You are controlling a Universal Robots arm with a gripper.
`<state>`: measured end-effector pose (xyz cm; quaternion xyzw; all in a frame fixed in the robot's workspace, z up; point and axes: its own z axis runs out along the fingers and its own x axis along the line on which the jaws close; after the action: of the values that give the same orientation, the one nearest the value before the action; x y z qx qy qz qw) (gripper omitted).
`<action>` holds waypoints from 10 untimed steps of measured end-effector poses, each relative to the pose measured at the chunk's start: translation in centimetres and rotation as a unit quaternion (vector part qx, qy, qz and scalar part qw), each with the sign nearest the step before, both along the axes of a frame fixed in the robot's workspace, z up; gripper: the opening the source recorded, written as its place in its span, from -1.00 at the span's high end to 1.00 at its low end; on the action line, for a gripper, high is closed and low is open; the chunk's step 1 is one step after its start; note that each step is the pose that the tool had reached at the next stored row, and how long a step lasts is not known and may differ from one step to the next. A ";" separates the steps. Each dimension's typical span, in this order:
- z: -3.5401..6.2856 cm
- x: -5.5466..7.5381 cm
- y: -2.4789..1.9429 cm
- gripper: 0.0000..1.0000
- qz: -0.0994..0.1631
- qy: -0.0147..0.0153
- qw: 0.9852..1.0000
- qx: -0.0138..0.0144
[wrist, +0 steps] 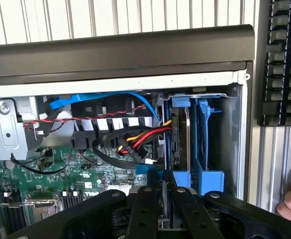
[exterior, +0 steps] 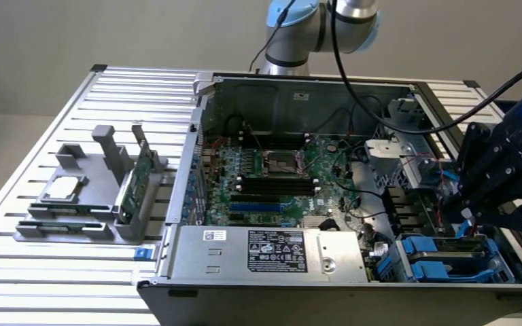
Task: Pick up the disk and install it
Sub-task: 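Insert the second disk wire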
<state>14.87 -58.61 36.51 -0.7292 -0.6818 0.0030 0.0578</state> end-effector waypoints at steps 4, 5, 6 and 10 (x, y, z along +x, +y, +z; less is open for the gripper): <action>-0.21 0.0 -0.58 0.67 0.000 0.000 1.000 0.000; -0.28 0.0 -0.67 0.67 0.000 -0.001 1.000 0.000; -0.37 0.0 -0.75 0.67 0.000 -0.001 1.000 0.000; -0.73 -0.1 -0.89 0.67 0.000 -0.012 1.000 0.000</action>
<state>14.77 -59.50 35.78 -0.7293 -0.6824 -0.0055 0.0497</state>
